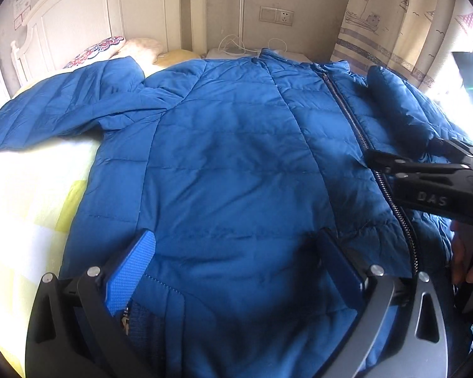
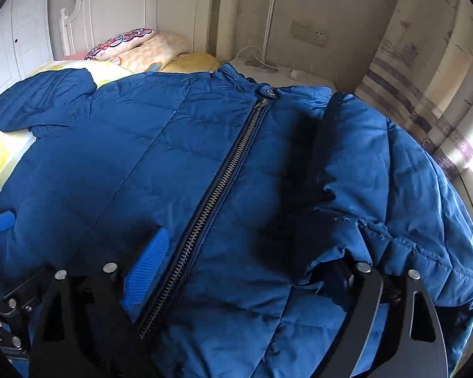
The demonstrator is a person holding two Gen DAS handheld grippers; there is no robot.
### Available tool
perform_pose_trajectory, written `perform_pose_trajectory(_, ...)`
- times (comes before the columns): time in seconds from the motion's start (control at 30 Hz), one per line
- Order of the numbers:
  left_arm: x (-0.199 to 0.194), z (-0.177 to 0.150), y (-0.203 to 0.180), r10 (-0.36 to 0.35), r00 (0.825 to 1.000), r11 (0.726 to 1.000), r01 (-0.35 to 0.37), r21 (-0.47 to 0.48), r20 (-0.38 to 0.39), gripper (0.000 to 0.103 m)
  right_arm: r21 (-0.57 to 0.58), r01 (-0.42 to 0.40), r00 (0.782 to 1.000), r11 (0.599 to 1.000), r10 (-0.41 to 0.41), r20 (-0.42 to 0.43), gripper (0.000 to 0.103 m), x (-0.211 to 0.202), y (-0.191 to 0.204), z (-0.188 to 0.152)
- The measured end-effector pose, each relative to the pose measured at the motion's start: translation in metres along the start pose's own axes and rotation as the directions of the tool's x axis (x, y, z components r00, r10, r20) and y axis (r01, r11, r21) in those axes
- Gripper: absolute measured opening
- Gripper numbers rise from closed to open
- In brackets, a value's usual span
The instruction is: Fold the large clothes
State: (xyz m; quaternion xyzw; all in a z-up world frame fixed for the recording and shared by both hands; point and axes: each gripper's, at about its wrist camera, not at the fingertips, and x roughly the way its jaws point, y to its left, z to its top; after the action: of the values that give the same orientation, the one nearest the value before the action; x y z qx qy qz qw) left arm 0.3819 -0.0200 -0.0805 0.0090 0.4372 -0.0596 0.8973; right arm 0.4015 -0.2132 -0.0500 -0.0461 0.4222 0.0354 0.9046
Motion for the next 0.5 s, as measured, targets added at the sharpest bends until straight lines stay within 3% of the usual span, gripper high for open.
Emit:
perform_pose_trajectory(0.13,-0.003,-0.001,0.000,0.010,1.000,1.000,-0.010,-0.003,0.007,0.101,0.184,-0.076,0.996,0.980,0.066,0.063,0.086,-0.052,-0.040,-0.039)
perform_pose_trajectory(0.27,-0.015,-0.002,-0.008,0.020,0.998,0.999,-0.023,0.033,0.064,0.100,0.365,-0.003,0.991,0.931,-0.047,0.126,0.086,-0.094,-0.087,-0.100)
perform_pose_trajectory(0.33,-0.024,0.002,-0.034,0.040,0.993,0.987,-0.057,0.152,0.115,0.100,0.518,-0.022,0.973,0.855,-0.100,0.206,0.085,-0.114,-0.120,-0.131)
perform_pose_trajectory(0.43,-0.034,0.003,-0.097,0.070,0.975,0.922,-0.143,0.360,0.209,0.101,0.692,-0.220,0.953,0.688,0.000,0.303,0.085,-0.117,-0.174,-0.154)
perform_pose_trajectory(0.5,-0.027,0.000,-0.135,0.031,0.983,0.891,-0.109,0.440,0.181,0.101,0.736,-0.287,0.946,0.613,0.059,0.320,0.085,-0.105,-0.200,-0.149)
